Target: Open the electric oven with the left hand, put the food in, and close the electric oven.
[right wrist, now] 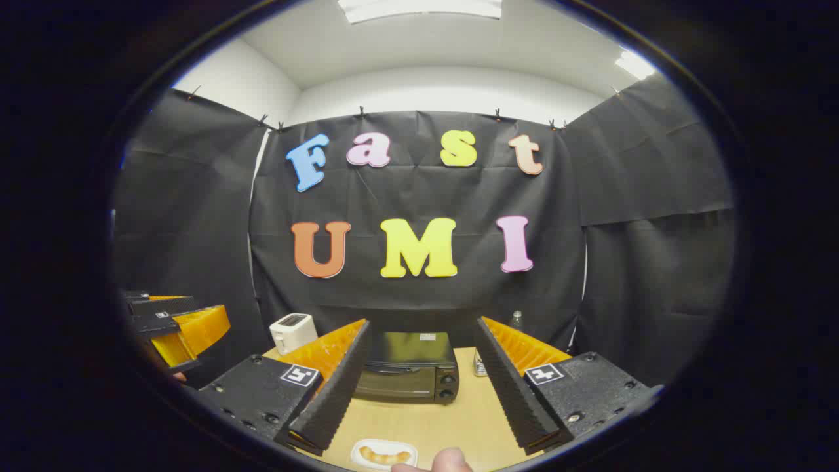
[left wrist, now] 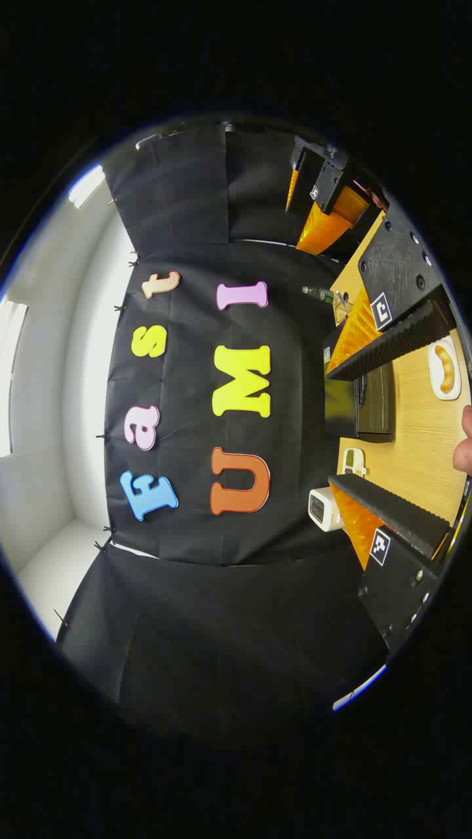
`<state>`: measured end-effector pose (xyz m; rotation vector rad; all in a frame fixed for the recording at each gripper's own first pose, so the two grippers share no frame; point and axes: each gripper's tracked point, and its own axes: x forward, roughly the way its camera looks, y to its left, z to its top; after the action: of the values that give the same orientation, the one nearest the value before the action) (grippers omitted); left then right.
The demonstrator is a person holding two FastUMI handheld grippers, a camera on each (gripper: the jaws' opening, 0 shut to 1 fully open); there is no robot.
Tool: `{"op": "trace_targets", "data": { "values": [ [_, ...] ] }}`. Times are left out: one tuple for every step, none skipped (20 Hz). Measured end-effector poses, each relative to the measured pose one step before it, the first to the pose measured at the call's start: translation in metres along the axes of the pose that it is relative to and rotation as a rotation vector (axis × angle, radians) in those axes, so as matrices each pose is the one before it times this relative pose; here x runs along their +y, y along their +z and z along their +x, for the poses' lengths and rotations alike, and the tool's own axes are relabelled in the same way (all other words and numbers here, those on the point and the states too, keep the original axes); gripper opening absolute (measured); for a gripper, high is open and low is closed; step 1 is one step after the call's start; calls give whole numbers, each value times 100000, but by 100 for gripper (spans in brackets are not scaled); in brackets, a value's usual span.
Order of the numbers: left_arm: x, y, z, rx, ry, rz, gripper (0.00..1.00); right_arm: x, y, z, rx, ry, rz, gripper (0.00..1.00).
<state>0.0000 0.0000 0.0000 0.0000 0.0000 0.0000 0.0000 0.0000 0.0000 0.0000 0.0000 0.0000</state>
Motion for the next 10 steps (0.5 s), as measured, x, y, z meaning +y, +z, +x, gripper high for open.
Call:
{"op": "trace_targets", "data": {
  "values": [
    [156,-98,25,-152,249,-156,94,49,-20,100,341,33,123,96],
    [104,78,113,-4,212,-270,94,57,-64,94,162,156,228,96],
    [74,-60,100,16,188,-268,94,31,41,72,22,14,120,96],
    [41,-27,86,69,117,-212,94,-49,62,56,-231,-17,60,96],
    [121,66,20,182,141,-271,94,-19,26,10,179,-113,-104,96],
    [-48,-16,-19,230,-30,-255,94,-98,-153,-8,8,-80,26,96],
    [-48,-81,12,152,-41,-187,94,-34,81,18,-161,-34,-90,96],
    [-34,-30,90,67,13,-79,94,-50,82,52,-240,-135,-135,96],
    [-33,25,115,303,-74,-81,94,-126,82,94,-22,-262,-128,96],
    [-110,-62,-38,209,-27,-238,94,-129,-42,-65,278,-169,101,96]
  ]
}}
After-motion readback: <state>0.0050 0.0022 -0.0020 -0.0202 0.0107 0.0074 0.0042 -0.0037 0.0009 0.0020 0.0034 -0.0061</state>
